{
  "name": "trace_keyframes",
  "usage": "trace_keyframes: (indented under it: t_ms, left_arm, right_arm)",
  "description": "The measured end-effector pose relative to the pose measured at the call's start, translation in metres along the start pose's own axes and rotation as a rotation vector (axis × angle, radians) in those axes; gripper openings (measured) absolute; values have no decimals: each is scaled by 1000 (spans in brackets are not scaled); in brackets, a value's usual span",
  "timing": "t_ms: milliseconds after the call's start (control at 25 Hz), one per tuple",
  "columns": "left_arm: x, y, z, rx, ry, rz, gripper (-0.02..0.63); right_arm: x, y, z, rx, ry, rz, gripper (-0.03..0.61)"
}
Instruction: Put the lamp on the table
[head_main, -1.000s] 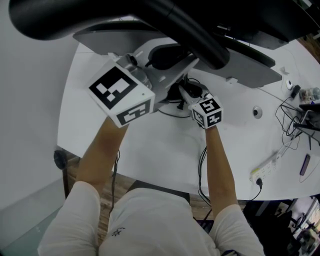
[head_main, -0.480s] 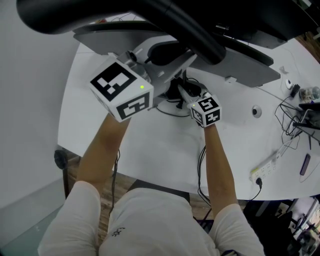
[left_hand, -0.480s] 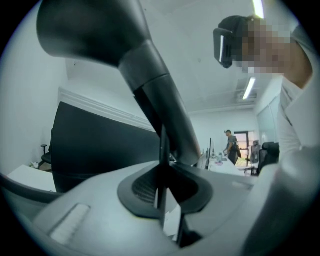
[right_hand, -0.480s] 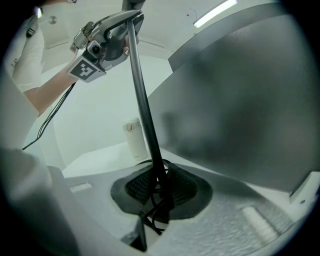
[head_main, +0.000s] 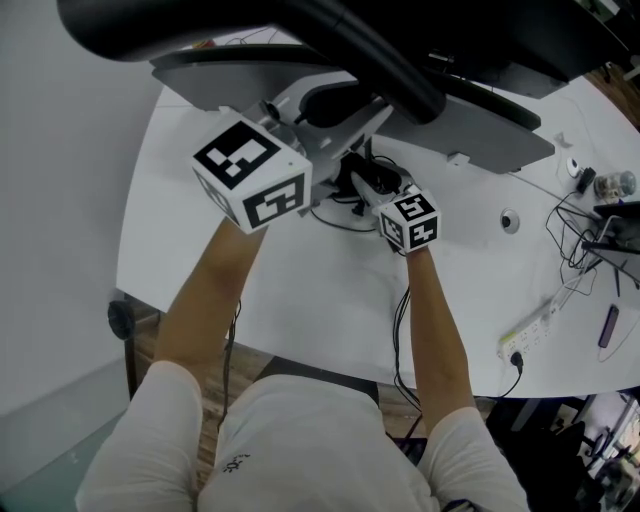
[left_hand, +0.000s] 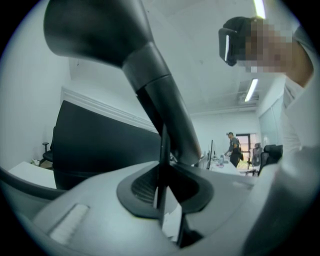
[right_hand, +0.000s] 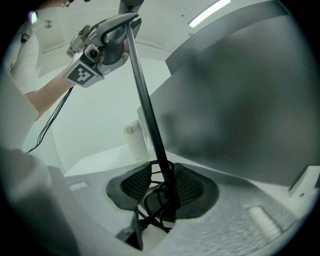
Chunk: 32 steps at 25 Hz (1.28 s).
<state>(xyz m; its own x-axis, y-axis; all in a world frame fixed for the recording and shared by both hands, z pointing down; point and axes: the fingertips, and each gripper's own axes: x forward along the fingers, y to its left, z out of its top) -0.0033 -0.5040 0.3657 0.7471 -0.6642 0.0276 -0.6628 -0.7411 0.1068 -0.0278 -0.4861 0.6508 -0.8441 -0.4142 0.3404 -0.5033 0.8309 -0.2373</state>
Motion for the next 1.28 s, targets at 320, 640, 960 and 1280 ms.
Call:
trace_keyframes:
  t_ms: [320,640,960,1280]
  left_arm:
    - [-17,4,-9,-25,23,30,98]
    - [-49,-3,-2,-57,13,57,73]
    - [-83,-18,4,-92,-1,73,29]
    - [-118,-45,10,-124,-29,87,-3]
  right_arm:
    - [-23,1,12,21,-32,-65,140]
    - [-56,29,36,106,-87,-54,130]
    - [-90,67,55,103,-100,-62,25]
    - [-132,116,78,66,-131,-66,20]
